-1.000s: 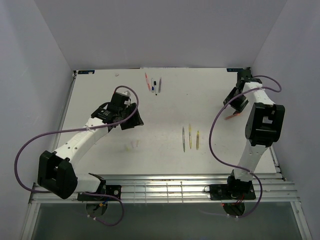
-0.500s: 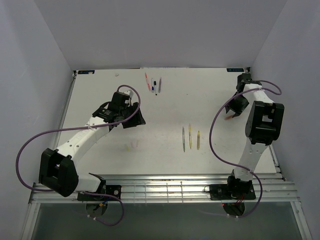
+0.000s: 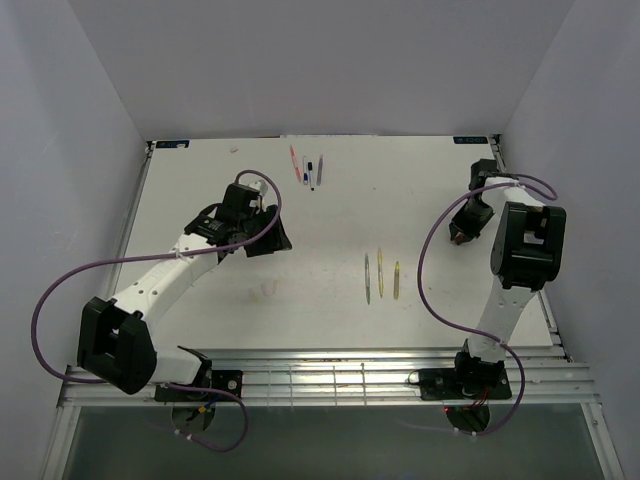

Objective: Open the pen caps

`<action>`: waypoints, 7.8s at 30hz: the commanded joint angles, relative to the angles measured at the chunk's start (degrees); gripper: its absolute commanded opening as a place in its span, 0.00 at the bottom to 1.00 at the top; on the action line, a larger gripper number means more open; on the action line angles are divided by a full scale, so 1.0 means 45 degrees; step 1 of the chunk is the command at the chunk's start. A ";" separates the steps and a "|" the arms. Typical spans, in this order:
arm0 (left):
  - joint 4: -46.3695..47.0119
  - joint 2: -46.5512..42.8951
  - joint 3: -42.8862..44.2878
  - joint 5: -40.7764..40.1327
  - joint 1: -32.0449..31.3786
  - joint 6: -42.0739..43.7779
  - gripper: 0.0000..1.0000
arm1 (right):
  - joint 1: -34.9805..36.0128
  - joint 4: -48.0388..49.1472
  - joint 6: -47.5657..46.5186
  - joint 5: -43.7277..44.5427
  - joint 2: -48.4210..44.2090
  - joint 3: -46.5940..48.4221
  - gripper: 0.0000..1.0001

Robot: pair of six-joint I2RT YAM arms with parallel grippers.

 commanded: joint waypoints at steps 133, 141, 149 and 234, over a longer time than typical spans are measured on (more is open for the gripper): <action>-0.2177 0.3847 0.1014 -0.0393 -0.0891 -0.1248 0.00 | 0.2641 0.0304 -0.4597 -0.4783 -0.6923 -0.6160 0.08; -0.2450 0.4668 0.1366 -0.1018 -0.1185 -0.1169 0.00 | 0.2641 0.0753 -0.4577 -0.4999 -0.6455 -0.6297 0.08; -0.2626 0.5059 0.1210 -0.1389 -0.1283 -0.1091 0.09 | 0.2641 0.1085 -0.4655 -0.5252 -0.5966 -0.6473 0.10; 0.2079 1.3964 1.5546 0.0544 0.2682 0.0803 0.43 | 0.4399 -0.1513 -0.3601 -0.5409 -0.5675 -0.1300 0.64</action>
